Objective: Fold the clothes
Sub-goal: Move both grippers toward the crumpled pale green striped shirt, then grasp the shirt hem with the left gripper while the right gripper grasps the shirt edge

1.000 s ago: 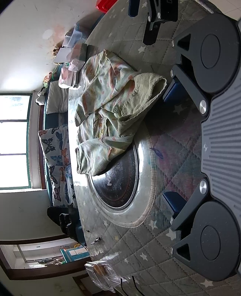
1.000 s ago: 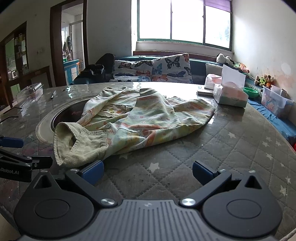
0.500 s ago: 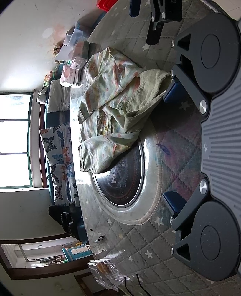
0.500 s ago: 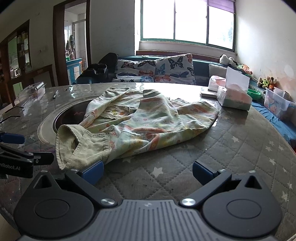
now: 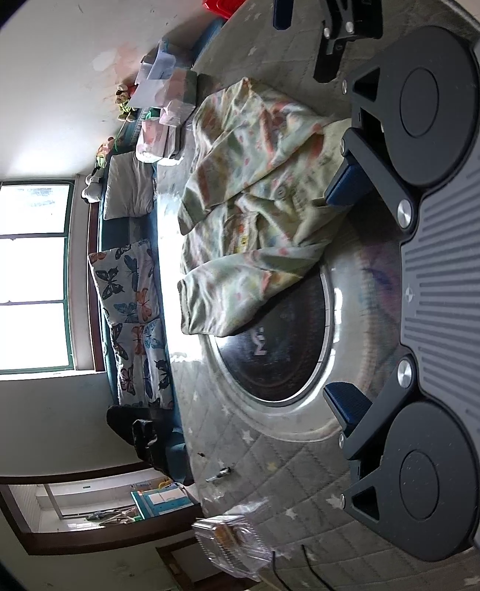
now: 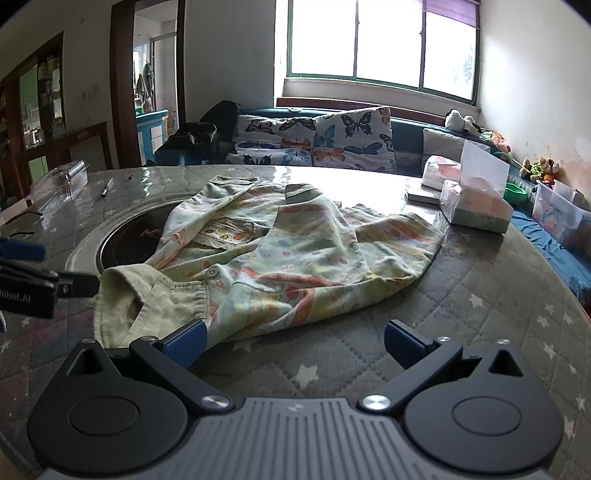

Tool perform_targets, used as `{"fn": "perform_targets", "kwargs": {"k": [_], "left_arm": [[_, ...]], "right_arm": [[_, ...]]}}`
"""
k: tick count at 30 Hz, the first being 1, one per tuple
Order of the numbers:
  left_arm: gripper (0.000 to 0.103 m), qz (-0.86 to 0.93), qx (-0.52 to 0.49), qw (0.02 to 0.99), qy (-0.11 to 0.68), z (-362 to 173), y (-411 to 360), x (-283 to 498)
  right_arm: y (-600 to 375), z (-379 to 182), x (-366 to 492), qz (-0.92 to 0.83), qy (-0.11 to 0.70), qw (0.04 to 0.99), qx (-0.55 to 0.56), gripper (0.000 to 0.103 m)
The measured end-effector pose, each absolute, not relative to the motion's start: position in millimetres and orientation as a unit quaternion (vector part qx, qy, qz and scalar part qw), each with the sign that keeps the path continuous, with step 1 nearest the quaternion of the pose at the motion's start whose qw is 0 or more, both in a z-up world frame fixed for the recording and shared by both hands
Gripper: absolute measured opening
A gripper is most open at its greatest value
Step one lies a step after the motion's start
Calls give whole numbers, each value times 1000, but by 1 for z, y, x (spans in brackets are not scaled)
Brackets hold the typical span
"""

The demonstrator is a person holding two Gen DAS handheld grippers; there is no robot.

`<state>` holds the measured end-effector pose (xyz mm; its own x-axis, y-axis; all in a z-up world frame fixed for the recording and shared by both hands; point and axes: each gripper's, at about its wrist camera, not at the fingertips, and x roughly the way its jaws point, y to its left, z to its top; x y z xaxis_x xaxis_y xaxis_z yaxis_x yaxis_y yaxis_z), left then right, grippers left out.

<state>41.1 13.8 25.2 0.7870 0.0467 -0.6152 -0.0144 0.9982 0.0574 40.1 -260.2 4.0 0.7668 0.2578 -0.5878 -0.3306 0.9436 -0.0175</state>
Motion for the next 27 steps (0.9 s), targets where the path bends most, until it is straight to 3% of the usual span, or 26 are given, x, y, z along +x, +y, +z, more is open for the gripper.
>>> {"fn": "perform_targets", "kwargs": {"k": [7,21,27], "left_arm": [[103,9,41,946,321,32,8,74],[102,-22,51,941,334,35,0,138],[90,-43,50,935,347,21,-5,164]], "right_arm": [[-258,7,70,162,310,935,-63,102],[-247,19,158,169,320,929,-76,92],[-228,14,196,180,327,923,-92,86]]}}
